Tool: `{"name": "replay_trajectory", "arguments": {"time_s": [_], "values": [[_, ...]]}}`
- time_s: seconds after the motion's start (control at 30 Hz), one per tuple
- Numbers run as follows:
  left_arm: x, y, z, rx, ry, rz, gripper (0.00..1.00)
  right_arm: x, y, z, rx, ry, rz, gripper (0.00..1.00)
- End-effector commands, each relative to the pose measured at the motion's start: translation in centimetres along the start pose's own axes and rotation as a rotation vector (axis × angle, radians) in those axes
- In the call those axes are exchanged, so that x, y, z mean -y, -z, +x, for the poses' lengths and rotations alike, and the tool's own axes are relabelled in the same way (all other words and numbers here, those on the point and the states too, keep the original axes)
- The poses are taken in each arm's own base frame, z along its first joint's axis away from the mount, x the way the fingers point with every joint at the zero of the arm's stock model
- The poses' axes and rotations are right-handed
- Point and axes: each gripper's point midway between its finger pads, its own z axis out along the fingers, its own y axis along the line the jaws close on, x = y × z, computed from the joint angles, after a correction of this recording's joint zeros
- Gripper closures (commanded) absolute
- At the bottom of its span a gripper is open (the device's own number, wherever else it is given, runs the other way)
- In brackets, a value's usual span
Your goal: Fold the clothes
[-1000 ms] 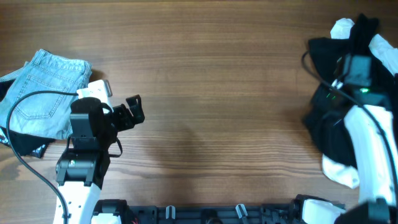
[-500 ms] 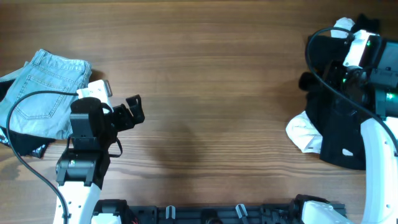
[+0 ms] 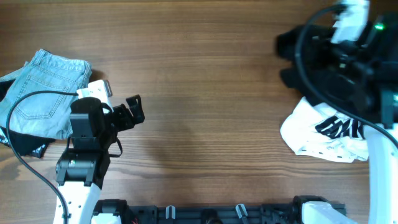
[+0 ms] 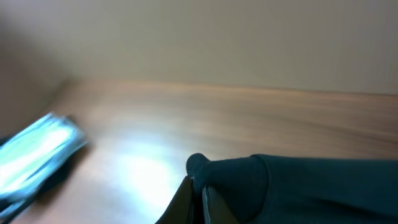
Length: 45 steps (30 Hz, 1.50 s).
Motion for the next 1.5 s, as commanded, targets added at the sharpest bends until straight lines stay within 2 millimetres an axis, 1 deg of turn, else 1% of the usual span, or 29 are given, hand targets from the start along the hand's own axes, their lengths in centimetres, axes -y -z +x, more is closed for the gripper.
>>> {"name": "replay_trajectory", "arguments": {"time_s": [0.0,0.03,0.1,0.13,0.17,0.2,0.23,0.27,0.3,0.33,0.37,0.4,0.43,0.5,0.53,0.6,0.63,0.7,0.73,0.8,0.87,0.93,1.0,1.13,1.2,1.33,1.47], "values": [[0.6,0.2,-0.7,0.013,-0.023,0.02,0.0,-6.8,-3.4,1.3,-0.071,0.066,-0.274,0.95],[0.6,0.2,-0.7,0.015,-0.023,0.021,0.0,-8.1,-4.7,1.8,-0.092,0.083,-0.313,0.94],[0.6,0.2,-0.7,0.015,-0.023,0.021,0.0,-9.8,-6.9,2.5,-0.111,0.111,-0.356,0.91],[0.6,0.2,-0.8,0.017,-0.024,0.022,0.0,-10.2,-8.1,2.7,-0.115,0.116,-0.351,0.88],[0.7,0.2,-0.9,0.021,-0.024,0.023,0.0,-10.0,-9.6,2.9,-0.117,0.103,-0.315,0.87],[0.7,0.2,-1.0,0.026,-0.024,0.025,0.0,-9.5,-10.6,3.0,-0.116,0.09,-0.277,0.85],[0.8,0.2,-1.1,0.031,-0.025,0.027,0.0,-8.6,-11.7,2.9,-0.11,0.084,-0.227,0.76],[0.8,0.2,-1.2,0.034,-0.025,0.028,0.0,-7.5,-12.5,2.8,-0.103,0.066,-0.17,0.6],[0.8,0.2,-1.3,0.035,-0.025,0.029,0.0,-6.4,-12.9,2.7,-0.096,0.052,-0.114,0.45],[0.8,0.2,-1.3,0.037,-0.025,0.029,0.0,-5.5,-13.1,2.6,-0.09,0.049,-0.07,0.34],[0.9,0.2,-1.4,0.039,-0.026,0.03,0.0,-4.3,-13.1,2.4,-0.083,0.047,-0.01,0.21],[0.9,0.2,-1.4,0.042,-0.026,0.031,0.0,-3.0,-12.9,2.3,-0.079,0.043,0.046,0.01],[0.9,0.2,-1.6,0.048,-0.026,0.033,0.0,-1.9,-12.6,2.3,-0.079,0.037,0.094,0.0],[1.1,0.2,-2.0,0.064,-0.027,0.042,0.0,0.5,-11.6,2.8,-0.105,0.009,0.187,0.0],[1.5,0.3,-2.2,0.071,-0.029,0.061,0.0,1.4,-11.2,3.2,-0.123,-0.006,0.218,0.0],[2.4,0.3,-2.5,0.08,-0.034,0.107,0.0,3.8,-10.1,4.7,-0.181,-0.054,0.31,0.0],[2.8,0.4,-2.6,0.082,-0.036,0.133,0.0,5.4,-9.3,5.8,-0.222,-0.098,0.381,0.0],[4.2,0.3,-2.5,0.066,-0.043,0.213,0.0,8.7,-6.8,8.9,-0.333,-0.216,0.503,0.0],[4.7,0.1,-2.2,0.045,-0.033,0.244,0.0,9.3,-6.2,9.8,-0.371,-0.246,0.515,0.0],[5.4,-0.5,-1.3,-0.006,0.004,0.288,0.0,9.8,-5.2,11.2,-0.438,-0.252,0.509,0.0],[5.9,-1.6,0.1,-0.081,0.024,0.316,0.0,10.6,-3.9,12.5,-0.501,-0.257,0.533,0.0],[6.3,-2.9,1.7,-0.154,0.046,0.317,0.0,11.5,-2.8,13.3,-0.533,-0.291,0.572,0.0],[7.2,-4.3,3.6,-0.232,0.047,0.323,0.0,12.1,-2.1,13.8,-0.549,-0.323,0.592,0.0],[9.5,-6.8,6.7,-0.323,-0.008,0.361,0.0,12.5,-1.5,14.2,-0.561,-0.356,0.607,0.0],[10.7,-8.6,8.4,-0.36,-0.037,0.381,0.0,12.4,-1.4,14.3,-0.569,-0.357,0.608,0.0],[11.8,-11.2,10.6,-0.391,-0.062,0.403,0.0,12.4,-1.4,14.4,-0.574,-0.358,0.608,0.0],[12.4,-13.7,11.9,-0.386,-0.058,0.422,0.0,12.4,-1.4,14.5,-0.576,-0.359,0.608,0.0]]}}
